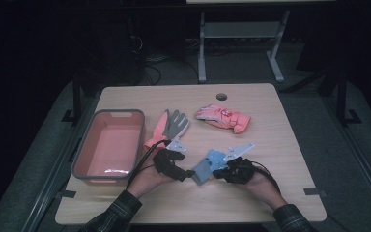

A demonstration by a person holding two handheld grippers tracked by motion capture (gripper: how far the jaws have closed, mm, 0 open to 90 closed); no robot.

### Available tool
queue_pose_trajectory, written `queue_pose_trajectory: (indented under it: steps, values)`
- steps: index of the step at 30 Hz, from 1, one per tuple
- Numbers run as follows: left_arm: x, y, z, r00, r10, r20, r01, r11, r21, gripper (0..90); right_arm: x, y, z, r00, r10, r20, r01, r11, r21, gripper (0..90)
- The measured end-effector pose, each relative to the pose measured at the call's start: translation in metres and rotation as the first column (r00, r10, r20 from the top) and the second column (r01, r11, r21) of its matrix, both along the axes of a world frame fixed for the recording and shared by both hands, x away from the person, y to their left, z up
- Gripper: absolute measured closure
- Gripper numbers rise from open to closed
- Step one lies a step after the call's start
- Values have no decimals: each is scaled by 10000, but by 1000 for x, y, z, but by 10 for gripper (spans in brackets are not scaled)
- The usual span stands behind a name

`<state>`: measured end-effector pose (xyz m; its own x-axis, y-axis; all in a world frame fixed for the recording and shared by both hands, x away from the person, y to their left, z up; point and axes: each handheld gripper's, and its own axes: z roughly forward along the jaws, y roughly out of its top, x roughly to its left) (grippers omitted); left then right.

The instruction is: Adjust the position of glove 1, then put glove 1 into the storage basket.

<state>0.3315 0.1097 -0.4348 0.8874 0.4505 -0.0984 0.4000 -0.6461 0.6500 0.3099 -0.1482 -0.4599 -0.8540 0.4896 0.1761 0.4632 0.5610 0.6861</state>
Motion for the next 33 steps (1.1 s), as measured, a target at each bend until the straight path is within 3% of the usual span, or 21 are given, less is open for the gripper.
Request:
queue_pose_trajectory:
  steps: [5,10,12,18,22,28,33]
  values:
    - [4,-11,3,10000,-64,14,64,10000,18,189,1,-18,8,9986,-523,95,519,9981,340,794]
    - [10,-30,3,9998,-175,-61,176,9998,60,154,3,-41,8,9906,-1320,372,1308,9908,335,587]
    - [12,-38,2,9998,-206,4,206,9998,51,150,4,-50,6,9848,-1681,424,1670,9855,298,507]
    - [16,-61,-6,9992,-399,49,397,9988,277,137,13,-72,-1,9518,-2857,1114,2868,9580,62,260]
    - [18,-72,-14,9987,-508,24,505,9968,619,134,17,-77,-5,9364,-3283,1242,3331,9427,-195,198]
    - [18,-80,-27,9987,-472,-205,487,9957,790,134,19,-78,-8,9313,-3402,1305,3468,9374,-315,186]
    - [15,-81,-28,9972,-689,291,650,9908,1186,155,19,-79,-10,9275,-3504,1299,3575,9333,-351,174]
